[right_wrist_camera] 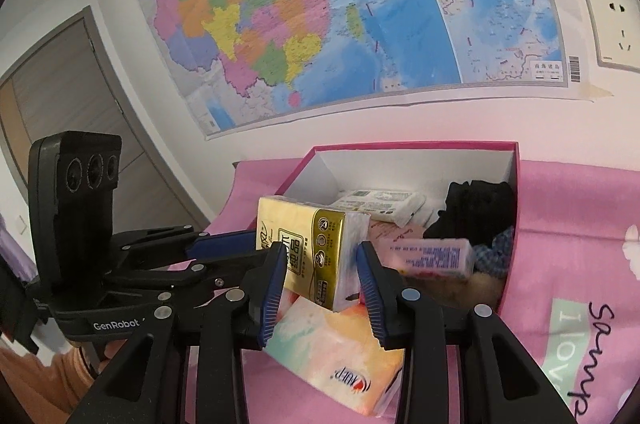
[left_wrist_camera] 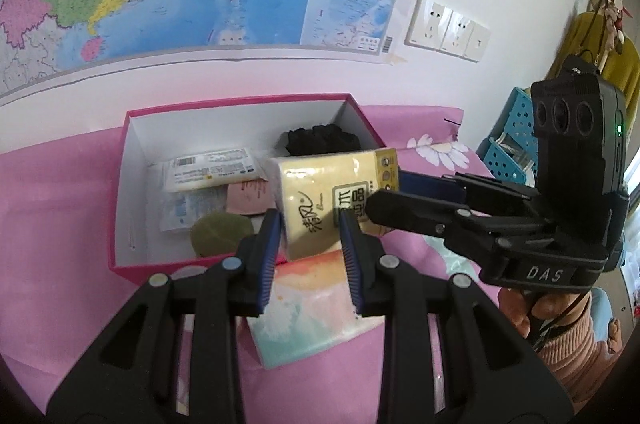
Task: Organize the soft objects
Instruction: 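Carry the yellow tissue pack with the right gripper into the pink box and release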
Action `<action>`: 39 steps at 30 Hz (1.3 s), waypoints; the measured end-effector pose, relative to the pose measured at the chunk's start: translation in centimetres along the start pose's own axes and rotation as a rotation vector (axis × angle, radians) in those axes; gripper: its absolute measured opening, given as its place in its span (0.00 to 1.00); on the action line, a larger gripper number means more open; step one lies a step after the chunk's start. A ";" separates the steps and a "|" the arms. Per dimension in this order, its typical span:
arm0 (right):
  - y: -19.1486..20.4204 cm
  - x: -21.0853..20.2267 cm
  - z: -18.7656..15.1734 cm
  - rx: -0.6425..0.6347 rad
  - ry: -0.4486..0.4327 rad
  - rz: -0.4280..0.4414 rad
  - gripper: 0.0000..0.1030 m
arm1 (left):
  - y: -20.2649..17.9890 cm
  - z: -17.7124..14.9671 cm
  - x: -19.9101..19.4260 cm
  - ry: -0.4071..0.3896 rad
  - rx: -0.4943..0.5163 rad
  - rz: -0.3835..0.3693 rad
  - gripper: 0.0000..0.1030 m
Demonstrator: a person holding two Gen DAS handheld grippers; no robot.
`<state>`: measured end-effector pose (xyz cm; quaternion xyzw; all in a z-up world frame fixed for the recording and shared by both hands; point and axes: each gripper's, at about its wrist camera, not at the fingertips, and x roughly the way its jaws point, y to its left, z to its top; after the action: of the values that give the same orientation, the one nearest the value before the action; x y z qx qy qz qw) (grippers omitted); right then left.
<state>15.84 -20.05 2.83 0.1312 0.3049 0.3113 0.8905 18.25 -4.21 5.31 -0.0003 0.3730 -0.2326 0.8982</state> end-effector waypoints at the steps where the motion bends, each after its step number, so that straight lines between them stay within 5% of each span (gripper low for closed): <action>1: -0.1 0.1 0.1 0.002 0.000 -0.001 0.37 | 0.1 0.1 0.1 0.001 -0.001 0.000 0.31; 39: -4.9 3.9 3.1 0.105 0.018 -0.045 0.37 | 1.5 2.9 6.1 0.093 -0.085 0.051 0.31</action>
<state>22.49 -21.52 1.37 0.1683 0.3314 0.2760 0.8864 24.56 -5.96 3.03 -0.0180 0.4236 -0.1935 0.8848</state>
